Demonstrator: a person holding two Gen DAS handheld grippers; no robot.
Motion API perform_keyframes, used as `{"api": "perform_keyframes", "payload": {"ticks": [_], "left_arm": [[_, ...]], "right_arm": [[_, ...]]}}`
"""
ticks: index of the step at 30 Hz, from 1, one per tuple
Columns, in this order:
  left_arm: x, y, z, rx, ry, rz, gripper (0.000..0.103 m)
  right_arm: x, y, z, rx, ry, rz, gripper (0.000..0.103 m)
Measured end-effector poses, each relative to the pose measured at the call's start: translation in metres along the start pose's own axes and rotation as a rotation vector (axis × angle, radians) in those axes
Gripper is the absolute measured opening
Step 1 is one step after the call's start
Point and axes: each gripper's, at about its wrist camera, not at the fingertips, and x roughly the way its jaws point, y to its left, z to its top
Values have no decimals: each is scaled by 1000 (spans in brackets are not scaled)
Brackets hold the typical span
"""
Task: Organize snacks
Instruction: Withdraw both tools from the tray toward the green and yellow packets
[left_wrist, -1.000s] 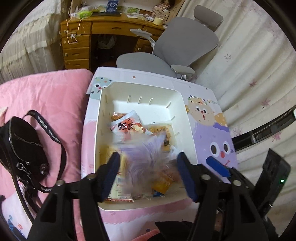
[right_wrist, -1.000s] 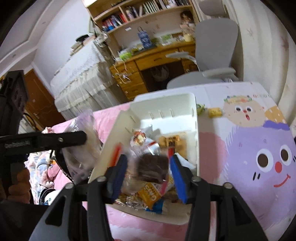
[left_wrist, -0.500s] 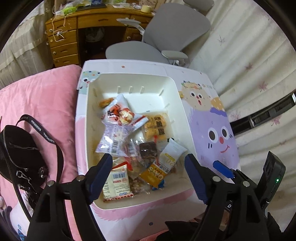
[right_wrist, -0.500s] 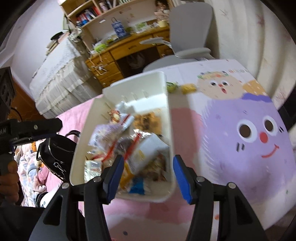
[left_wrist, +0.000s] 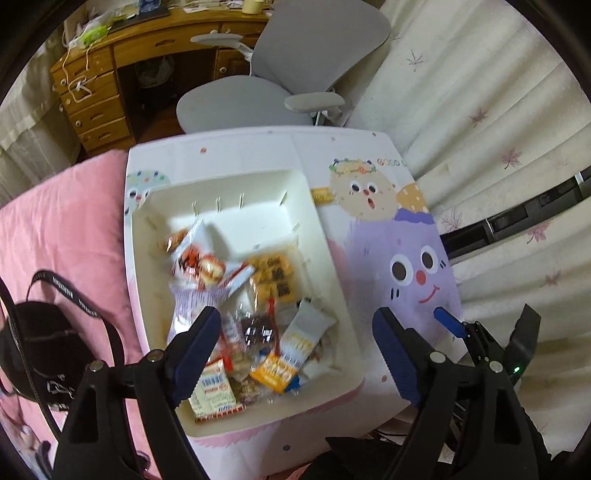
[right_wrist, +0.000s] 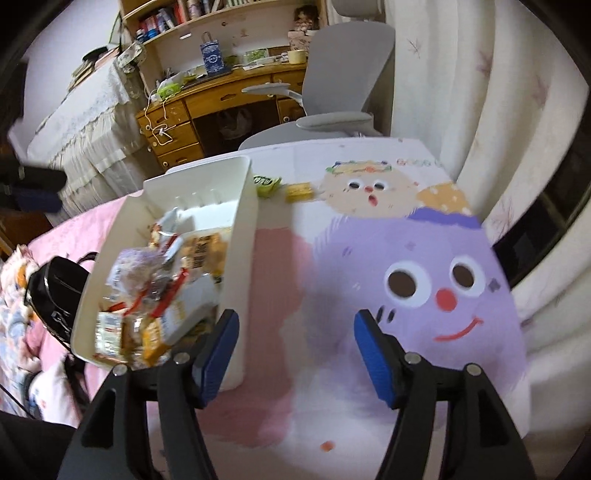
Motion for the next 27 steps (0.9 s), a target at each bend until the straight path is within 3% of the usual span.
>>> {"api": "perform_keyframes", "payload": {"ticks": [7, 14, 27], "left_arm": [[8, -24, 53, 32, 6, 56, 83], [49, -33, 111, 16, 67, 122, 85], [147, -26, 181, 51, 175, 208, 87]], "right_arm": [[18, -10, 38, -130, -61, 3, 68], [48, -15, 71, -236, -124, 23, 70], [132, -25, 112, -240, -167, 61, 70]]}}
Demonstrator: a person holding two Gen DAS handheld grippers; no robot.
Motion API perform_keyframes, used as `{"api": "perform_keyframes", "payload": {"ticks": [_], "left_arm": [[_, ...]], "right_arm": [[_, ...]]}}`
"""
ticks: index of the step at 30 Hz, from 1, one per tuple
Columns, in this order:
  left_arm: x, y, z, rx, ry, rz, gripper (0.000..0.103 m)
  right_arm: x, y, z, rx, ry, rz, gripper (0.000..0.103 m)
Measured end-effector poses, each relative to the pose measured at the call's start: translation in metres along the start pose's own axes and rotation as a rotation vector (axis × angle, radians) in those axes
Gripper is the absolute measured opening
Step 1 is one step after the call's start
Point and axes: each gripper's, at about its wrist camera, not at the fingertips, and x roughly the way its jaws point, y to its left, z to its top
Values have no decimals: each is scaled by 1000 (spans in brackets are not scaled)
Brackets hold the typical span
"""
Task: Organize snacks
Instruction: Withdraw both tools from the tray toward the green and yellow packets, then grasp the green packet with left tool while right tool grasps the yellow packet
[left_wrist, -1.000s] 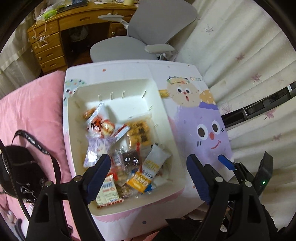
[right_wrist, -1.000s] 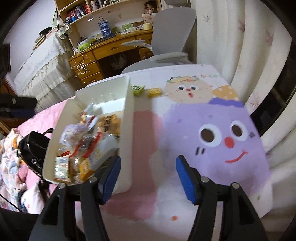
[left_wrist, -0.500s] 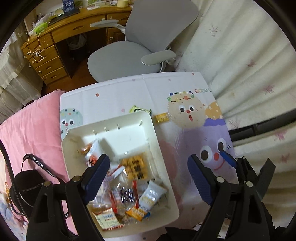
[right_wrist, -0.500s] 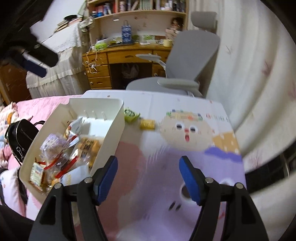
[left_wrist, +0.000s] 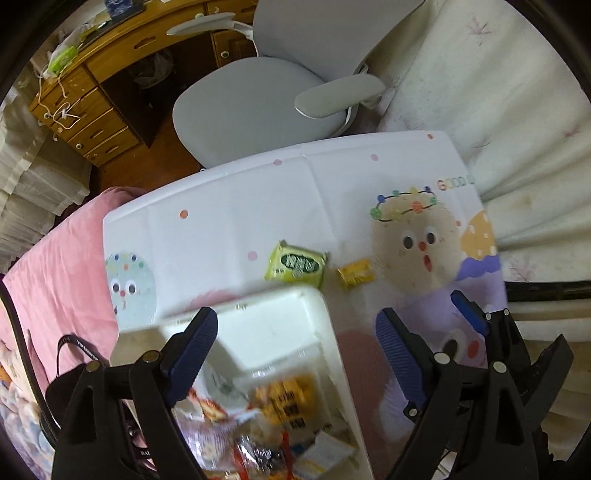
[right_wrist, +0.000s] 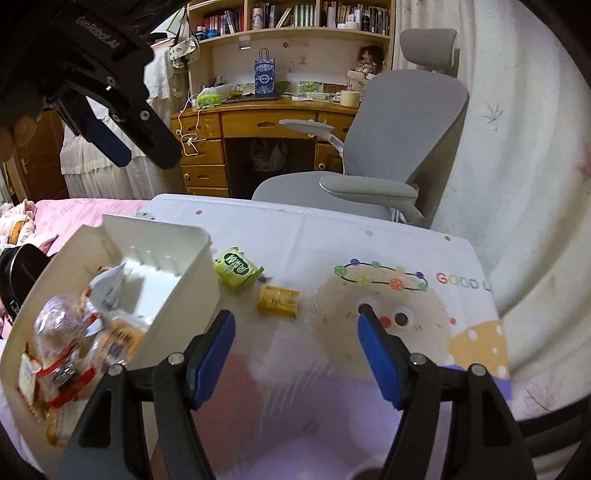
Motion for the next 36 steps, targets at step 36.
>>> {"api": "perform_keyframes", "payload": {"ticks": [36], "left_arm": [[172, -15, 59, 76, 370, 130, 85]], "right_arm": [[108, 1, -11, 71, 80, 117, 70]]}}
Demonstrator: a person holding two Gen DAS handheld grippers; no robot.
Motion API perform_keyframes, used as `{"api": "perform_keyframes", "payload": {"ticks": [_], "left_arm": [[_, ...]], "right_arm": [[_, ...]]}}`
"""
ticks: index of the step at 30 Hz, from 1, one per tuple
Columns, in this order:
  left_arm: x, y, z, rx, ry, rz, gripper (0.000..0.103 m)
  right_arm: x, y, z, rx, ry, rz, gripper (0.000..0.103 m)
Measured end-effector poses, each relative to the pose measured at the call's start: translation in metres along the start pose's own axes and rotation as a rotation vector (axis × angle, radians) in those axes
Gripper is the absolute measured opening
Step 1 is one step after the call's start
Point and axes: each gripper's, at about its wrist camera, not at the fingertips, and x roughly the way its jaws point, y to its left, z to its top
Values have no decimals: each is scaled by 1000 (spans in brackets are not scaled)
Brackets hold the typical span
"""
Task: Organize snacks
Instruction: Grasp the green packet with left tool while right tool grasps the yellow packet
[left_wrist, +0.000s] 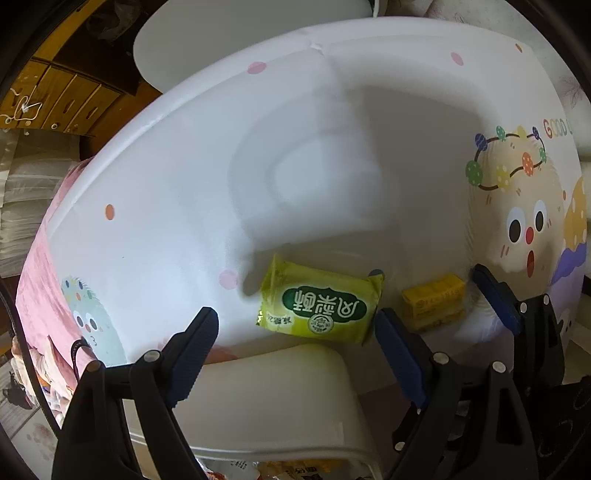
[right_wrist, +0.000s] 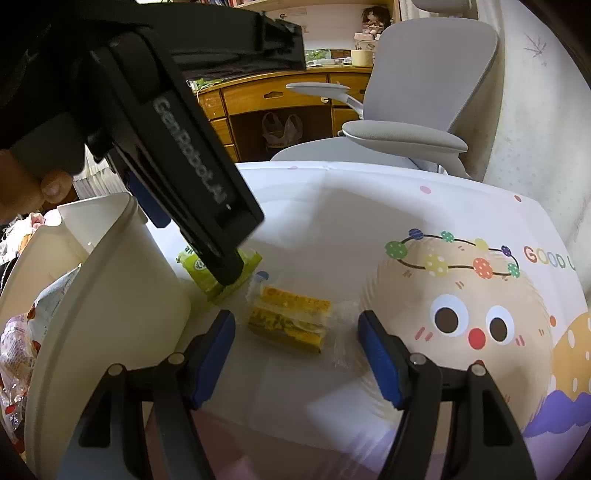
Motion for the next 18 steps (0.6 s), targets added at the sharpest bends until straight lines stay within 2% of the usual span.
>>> {"api": "perform_keyframes", "payload": {"ticks": [2, 8, 9, 18], "left_arm": [[3, 0, 1, 6, 7, 3, 84], [11, 3, 3, -8, 28, -16, 65], [12, 4, 3, -9, 29, -17, 63], [10, 4, 2, 8, -5, -18, 55]], "right_arm": [[1, 1, 0, -6, 1, -3, 70], [1, 1, 1, -6, 1, -4, 68], [1, 1, 0, -7, 1, -3, 65], [0, 5, 1, -28, 0, -14, 55]]}}
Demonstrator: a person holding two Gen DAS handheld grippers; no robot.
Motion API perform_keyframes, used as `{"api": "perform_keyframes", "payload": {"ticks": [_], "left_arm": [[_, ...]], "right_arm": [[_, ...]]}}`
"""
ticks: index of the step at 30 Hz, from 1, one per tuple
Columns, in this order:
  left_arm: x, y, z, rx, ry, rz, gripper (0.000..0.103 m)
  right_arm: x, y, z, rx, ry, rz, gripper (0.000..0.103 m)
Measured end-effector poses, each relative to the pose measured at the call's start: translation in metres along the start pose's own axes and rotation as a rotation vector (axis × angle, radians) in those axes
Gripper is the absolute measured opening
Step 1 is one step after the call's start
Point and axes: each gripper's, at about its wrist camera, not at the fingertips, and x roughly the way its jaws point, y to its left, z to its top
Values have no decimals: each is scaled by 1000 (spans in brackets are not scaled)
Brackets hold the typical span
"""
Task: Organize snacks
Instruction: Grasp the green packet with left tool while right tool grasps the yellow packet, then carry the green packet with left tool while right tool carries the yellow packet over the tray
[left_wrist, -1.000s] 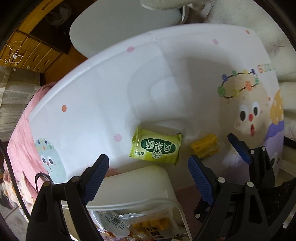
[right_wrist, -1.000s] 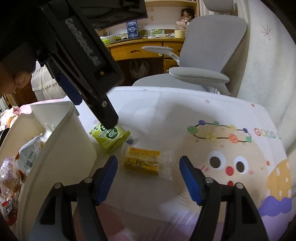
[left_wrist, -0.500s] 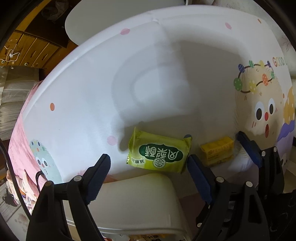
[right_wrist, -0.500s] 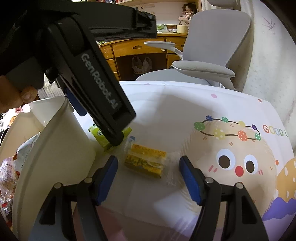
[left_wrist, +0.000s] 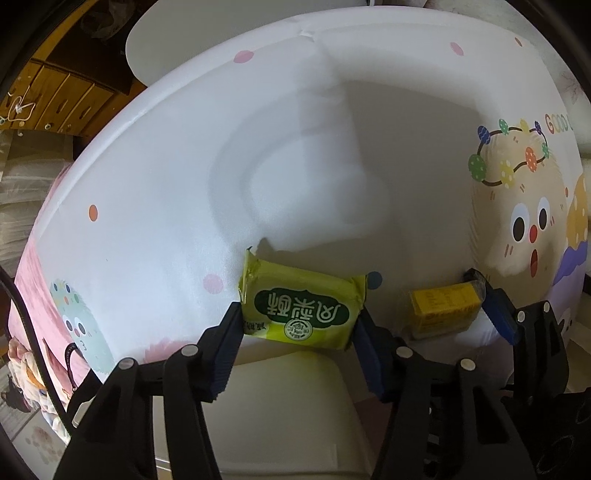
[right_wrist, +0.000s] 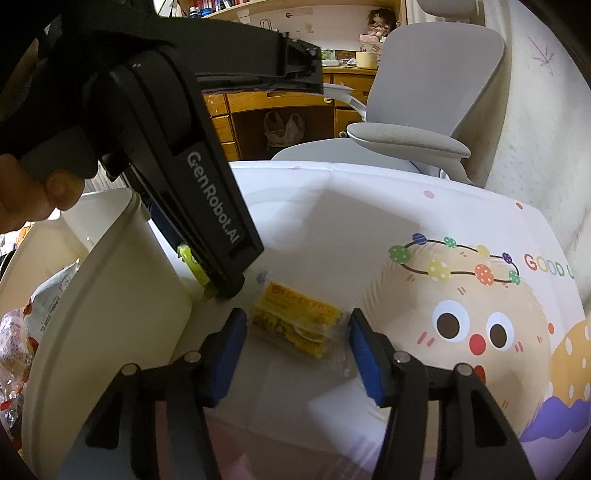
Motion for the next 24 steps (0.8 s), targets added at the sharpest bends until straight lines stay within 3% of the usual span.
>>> {"api": "perform_keyframes", "payload": {"ticks": [13, 24], "left_arm": [[-24, -11, -5, -15, -54, -6, 52], [-84, -20, -32, -32, -163, -52, 52]], "right_arm": [[-4, 0, 1, -16, 28, -9, 53], [-39, -9, 10, -17, 1, -39, 53]]}}
